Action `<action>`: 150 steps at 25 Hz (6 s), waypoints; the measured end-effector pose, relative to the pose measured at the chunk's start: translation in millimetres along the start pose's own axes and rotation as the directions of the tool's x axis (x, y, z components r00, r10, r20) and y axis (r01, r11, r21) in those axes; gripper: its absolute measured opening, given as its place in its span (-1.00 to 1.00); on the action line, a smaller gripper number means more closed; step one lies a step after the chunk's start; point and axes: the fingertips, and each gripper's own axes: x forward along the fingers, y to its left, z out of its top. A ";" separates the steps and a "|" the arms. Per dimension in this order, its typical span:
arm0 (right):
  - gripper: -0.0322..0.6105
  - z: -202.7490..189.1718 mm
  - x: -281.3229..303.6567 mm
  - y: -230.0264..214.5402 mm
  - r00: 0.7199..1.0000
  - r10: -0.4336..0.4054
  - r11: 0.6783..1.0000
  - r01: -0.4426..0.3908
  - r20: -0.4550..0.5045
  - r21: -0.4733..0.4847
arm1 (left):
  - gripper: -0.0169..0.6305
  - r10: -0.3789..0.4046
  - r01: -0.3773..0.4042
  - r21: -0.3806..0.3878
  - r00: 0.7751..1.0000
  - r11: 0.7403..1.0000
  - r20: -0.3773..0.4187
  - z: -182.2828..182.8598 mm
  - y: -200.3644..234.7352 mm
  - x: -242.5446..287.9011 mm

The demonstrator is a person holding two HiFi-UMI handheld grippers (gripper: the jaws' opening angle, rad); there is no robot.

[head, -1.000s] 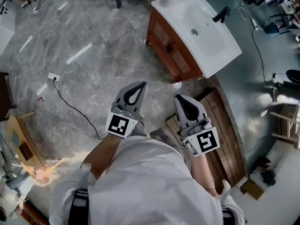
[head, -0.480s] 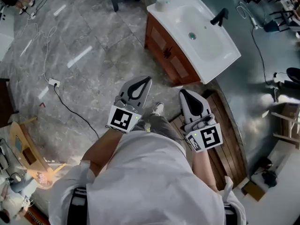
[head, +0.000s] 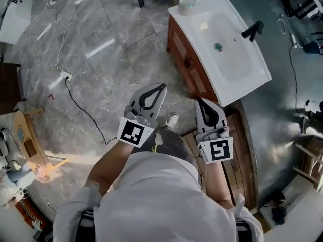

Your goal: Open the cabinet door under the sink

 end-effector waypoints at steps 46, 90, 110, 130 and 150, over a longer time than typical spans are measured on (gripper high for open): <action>-0.50 -489.7 243.2 -129.8 0.955 -0.272 0.962 0.268 -0.123 -0.046 | -0.90 -0.083 0.083 -0.005 0.992 0.997 -0.097 -468.6 93.1 141.9; -0.75 -518.3 259.9 -124.8 0.946 -0.315 0.948 0.310 -0.079 -0.068 | -0.90 -0.085 0.078 -0.071 0.992 0.994 -0.096 -521.6 95.4 160.4; -0.75 -533.9 241.0 -64.6 0.971 -0.172 0.984 0.160 -0.163 -0.083 | -0.90 -0.206 0.204 -0.037 0.977 0.978 -0.062 -528.7 95.7 170.3; -0.75 -541.7 217.6 -29.0 0.976 -0.097 0.992 0.080 -0.195 -0.096 | -0.91 -0.514 0.519 0.035 0.852 0.854 -0.098 -526.0 65.4 163.8; -0.75 -555.9 158.9 39.3 0.956 0.013 0.998 -0.031 -0.292 -0.057 | -0.92 -0.503 0.507 -0.022 0.845 0.861 -0.181 -534.6 33.2 74.3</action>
